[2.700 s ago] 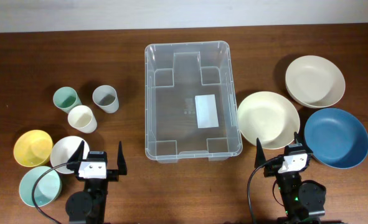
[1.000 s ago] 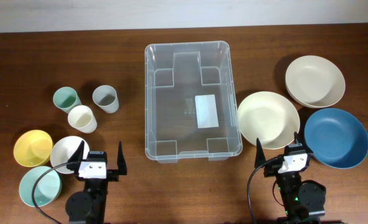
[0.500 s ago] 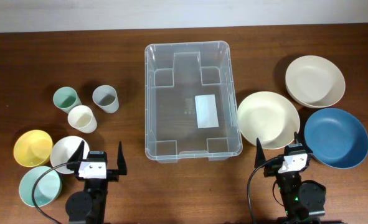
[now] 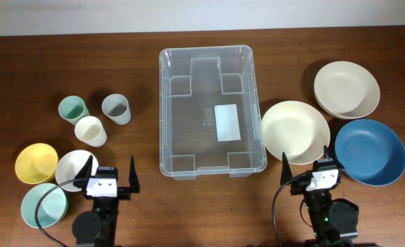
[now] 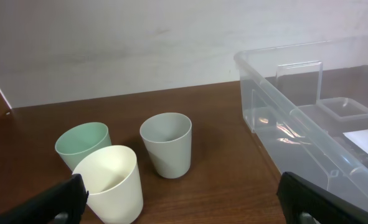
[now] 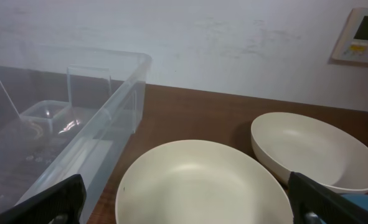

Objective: Pack container

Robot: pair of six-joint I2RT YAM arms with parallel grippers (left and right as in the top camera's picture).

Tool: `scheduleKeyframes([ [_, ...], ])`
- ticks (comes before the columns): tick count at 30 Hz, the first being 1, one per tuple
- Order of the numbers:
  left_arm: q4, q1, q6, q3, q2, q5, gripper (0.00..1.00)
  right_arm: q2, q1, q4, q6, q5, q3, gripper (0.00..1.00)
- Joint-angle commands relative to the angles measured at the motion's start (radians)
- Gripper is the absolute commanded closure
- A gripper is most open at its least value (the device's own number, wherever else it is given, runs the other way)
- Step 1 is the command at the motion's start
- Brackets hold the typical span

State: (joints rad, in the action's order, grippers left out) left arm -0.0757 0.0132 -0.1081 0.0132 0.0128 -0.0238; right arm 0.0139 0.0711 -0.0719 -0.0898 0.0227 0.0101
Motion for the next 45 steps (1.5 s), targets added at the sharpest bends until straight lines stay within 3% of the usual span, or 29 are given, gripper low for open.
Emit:
scheduleKeyframes([
  [1, 0.003, -0.004, -0.01, -0.004, -0.007, -0.014, 0.0, -0.001, 0.0, -0.008, -0.002, -0.028, -0.005, 0.01],
  [11, -0.003, -0.004, -0.009, -0.004, -0.007, 0.001, 0.0, 0.137, 0.0, -0.04, 0.273, -0.079, 0.051, 0.01],
  [20, 0.008, -0.004, 0.243, 0.034, 0.001, -0.005, 0.0, 0.359, 0.0, -0.414, 0.286, -0.079, 0.402, 0.01],
  [24, -0.017, -0.004, 0.254, 0.133, 0.071, -0.066, 0.0, 0.456, 0.0, -0.581, 0.285, -0.061, 0.586, 0.01],
  [29, -0.109, -0.004, 0.253, 0.321, 0.254, -0.066, 0.0, 0.541, 0.0, -0.683, 0.272, -0.066, 0.747, 0.01],
  [35, -0.274, -0.004, 0.253, 0.598, 0.533, -0.066, 0.0, 0.735, -0.078, -0.824, 0.412, -0.136, 0.942, 0.01],
  [40, -0.52, -0.003, 0.216, 0.881, 0.807, -0.058, 0.0, 0.914, -0.255, -0.935, 0.447, -0.076, 1.104, 0.01],
  [45, -0.796, -0.004, 0.182, 1.192, 1.091, -0.059, 0.0, 1.066, -0.56, -0.994, 0.442, 0.127, 1.172, 0.01],
])
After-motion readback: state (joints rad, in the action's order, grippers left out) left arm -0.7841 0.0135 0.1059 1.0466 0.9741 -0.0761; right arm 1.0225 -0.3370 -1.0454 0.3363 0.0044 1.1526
